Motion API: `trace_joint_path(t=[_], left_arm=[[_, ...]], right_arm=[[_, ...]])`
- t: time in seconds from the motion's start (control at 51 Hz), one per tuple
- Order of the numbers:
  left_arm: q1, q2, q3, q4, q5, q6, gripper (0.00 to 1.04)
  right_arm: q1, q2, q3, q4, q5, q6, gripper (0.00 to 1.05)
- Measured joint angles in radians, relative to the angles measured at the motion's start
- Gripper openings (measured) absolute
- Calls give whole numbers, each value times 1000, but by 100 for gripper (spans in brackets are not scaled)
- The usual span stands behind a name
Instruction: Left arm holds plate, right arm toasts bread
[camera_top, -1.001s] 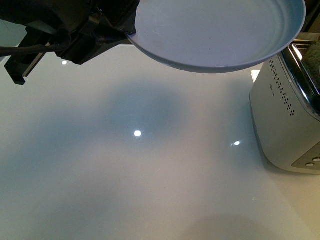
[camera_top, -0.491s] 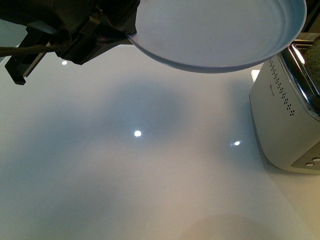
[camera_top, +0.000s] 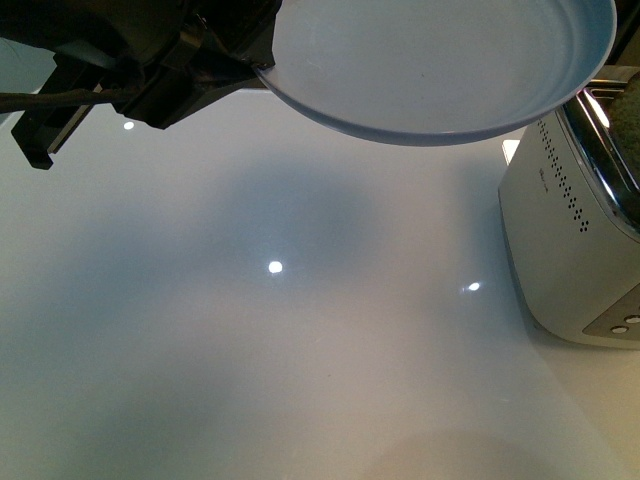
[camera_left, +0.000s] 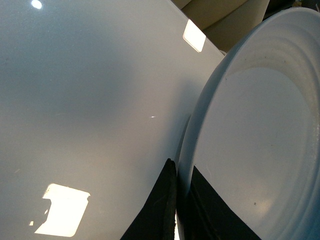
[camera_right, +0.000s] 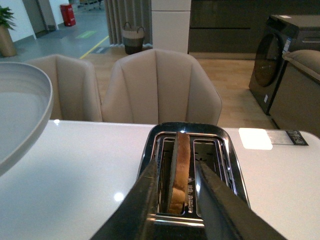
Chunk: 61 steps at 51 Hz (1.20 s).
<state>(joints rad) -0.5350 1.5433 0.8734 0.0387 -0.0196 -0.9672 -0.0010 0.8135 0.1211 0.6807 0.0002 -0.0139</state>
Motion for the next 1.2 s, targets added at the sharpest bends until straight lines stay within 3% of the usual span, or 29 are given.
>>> trace_joint_path(t=[0.157,0.53,1.197], left_arm=[[0,0,0,0,0,0,3],[0,0,0,0,-1,0,3],[0,0,0,0,-1,0,3]], right_arm=[[0,-82,-36,-45,0,-1,2],[0,-234,-103,-115,1,4,2],[0,-539,-103,-406,0,4,2]])
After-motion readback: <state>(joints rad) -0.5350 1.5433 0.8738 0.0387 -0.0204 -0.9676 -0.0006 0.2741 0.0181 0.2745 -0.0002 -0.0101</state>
